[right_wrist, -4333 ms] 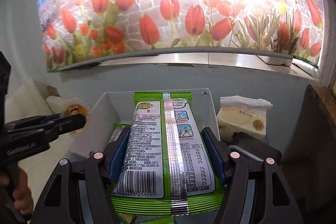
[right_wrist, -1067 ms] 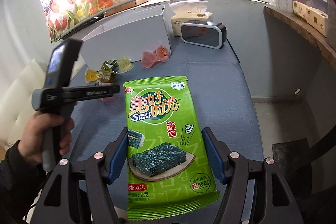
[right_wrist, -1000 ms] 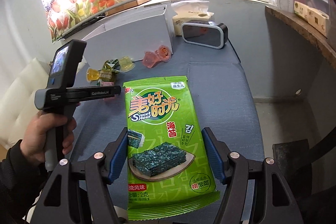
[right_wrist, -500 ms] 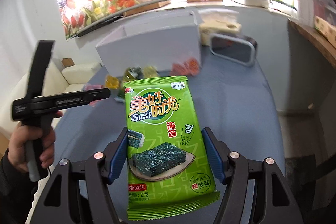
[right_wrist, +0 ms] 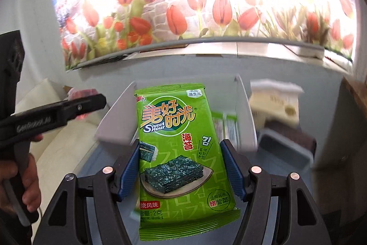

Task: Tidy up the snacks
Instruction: 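Place the seaweed packet and pink jelly cup into the white box with both tools, then grasp a pink jelly cup with the right tool while the left tool grasps a yellow cup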

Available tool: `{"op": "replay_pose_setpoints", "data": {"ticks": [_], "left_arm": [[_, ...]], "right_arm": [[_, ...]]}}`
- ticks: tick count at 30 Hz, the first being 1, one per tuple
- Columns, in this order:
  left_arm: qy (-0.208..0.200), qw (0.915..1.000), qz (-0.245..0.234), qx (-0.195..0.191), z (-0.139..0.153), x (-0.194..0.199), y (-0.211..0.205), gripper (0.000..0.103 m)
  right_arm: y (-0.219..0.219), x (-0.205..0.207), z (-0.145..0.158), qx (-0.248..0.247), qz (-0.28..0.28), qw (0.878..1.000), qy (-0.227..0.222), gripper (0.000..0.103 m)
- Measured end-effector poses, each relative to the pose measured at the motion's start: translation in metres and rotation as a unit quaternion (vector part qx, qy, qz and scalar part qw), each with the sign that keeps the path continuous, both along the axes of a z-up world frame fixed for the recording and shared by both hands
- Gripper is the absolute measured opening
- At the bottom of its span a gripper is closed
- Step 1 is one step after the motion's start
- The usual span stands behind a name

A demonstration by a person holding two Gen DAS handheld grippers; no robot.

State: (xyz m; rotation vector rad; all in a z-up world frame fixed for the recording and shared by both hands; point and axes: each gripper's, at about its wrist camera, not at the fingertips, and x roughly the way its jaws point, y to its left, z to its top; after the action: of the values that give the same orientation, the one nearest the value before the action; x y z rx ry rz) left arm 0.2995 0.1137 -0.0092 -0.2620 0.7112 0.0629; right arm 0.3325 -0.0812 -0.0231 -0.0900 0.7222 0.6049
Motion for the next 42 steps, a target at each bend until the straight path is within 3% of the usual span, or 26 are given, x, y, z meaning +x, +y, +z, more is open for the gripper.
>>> {"op": "replay_pose_setpoints", "data": {"ticks": [7, 8, 9, 10, 12, 25, 31, 34, 42], "left_arm": [[0.033, 0.9994, -0.006, 0.005, -0.025, 0.053, 0.012, 0.053], [0.037, 0.9993, -0.005, 0.009, -0.029, 0.055, 0.013, 0.058], [0.042, 0.9990, -0.005, 0.012, -0.032, 0.058, 0.014, 0.076], [0.049, 0.9987, -0.003, 0.013, -0.036, 0.062, 0.017, 0.085], [0.044, 0.9987, 0.012, 0.023, -0.038, 0.061, 0.024, 0.103], [0.041, 0.9969, 0.025, 0.062, -0.029, 0.035, 0.022, 0.103], [0.014, 0.9978, 0.024, 0.060, -0.014, -0.004, 0.003, 0.103], [0.003, 0.9981, 0.014, 0.059, -0.012, -0.032, -0.010, 0.103], [-0.008, 0.9995, -0.006, 0.030, -0.033, -0.117, -0.044, 0.103]], "right_arm": [[0.024, 0.066, -0.013, -0.008, -0.016, 1.000, 0.026, 0.076], [0.026, 0.072, -0.016, -0.010, -0.016, 0.999, 0.027, 0.080], [0.028, 0.077, -0.020, -0.016, -0.016, 0.999, 0.029, 0.085], [0.030, 0.080, -0.023, -0.021, -0.017, 0.999, 0.030, 0.096], [0.029, 0.083, -0.027, -0.036, -0.024, 0.999, 0.022, 0.103], [0.001, 0.031, -0.018, -0.071, -0.006, 0.997, -0.039, 0.103], [-0.033, -0.011, -0.008, -0.031, -0.010, 0.999, -0.044, 0.103], [-0.054, -0.032, -0.018, -0.038, -0.031, 0.998, -0.047, 0.103], [-0.083, -0.050, -0.083, 0.005, -0.057, 0.998, 0.021, 0.103]]}}
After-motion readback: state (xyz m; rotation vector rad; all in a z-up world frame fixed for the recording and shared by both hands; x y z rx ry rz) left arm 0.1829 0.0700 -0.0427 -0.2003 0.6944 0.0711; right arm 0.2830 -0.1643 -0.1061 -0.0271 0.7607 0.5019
